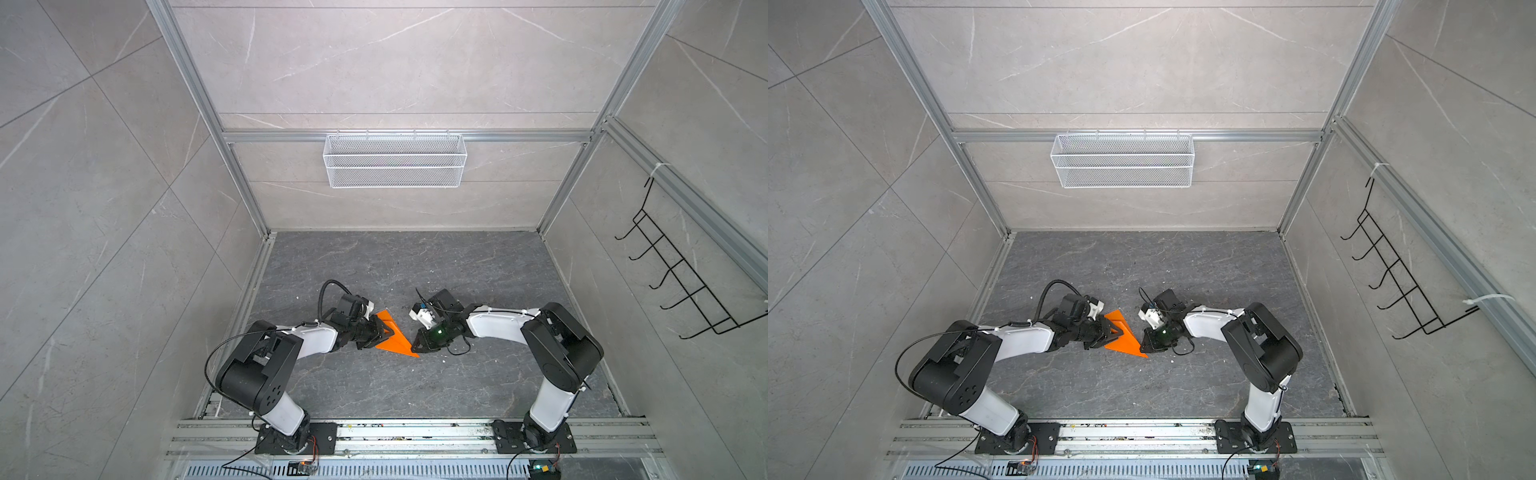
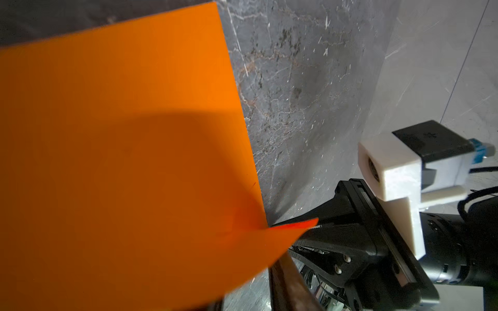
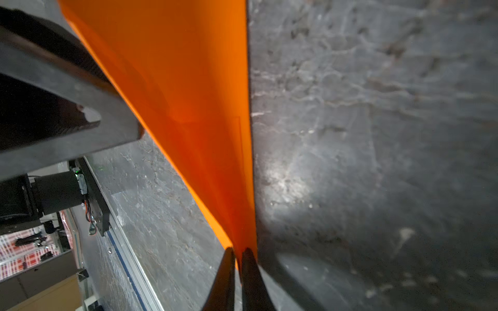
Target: Fold a paper plane with a square sheet of paper (pick it up from the middle)
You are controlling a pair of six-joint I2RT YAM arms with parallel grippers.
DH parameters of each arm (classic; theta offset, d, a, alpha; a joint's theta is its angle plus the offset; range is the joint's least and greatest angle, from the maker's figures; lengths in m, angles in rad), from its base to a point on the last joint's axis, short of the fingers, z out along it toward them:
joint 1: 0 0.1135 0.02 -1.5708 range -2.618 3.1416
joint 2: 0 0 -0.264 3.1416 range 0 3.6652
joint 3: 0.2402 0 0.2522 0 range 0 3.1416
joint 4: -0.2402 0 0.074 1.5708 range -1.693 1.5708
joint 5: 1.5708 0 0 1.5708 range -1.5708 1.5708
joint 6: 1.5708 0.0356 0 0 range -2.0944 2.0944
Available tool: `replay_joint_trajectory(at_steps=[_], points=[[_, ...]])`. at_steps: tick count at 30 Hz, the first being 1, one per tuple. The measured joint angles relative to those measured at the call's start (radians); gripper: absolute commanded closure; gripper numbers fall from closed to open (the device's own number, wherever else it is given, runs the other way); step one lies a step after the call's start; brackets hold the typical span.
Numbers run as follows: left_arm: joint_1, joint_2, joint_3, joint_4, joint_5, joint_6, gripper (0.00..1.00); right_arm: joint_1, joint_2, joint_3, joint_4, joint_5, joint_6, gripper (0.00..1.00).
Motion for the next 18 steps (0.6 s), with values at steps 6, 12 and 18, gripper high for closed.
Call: replay_joint_trajectory(at_steps=[6, 12, 18], points=[[0.000, -0.007, 0.000, 0.021, -0.003, -0.021, 0.68, 0.037, -0.023, 0.000, -0.010, 0.044, -0.055, 0.91], [0.000, -0.007, 0.000, 0.029, -0.010, -0.030, 0.68, 0.062, -0.022, 0.000, -0.029, 0.077, -0.091, 0.92], [0.000, -0.007, 0.000, 0.030, -0.012, -0.031, 0.68, 0.063, -0.006, 0.000, -0.029, 0.080, -0.097, 0.92]])
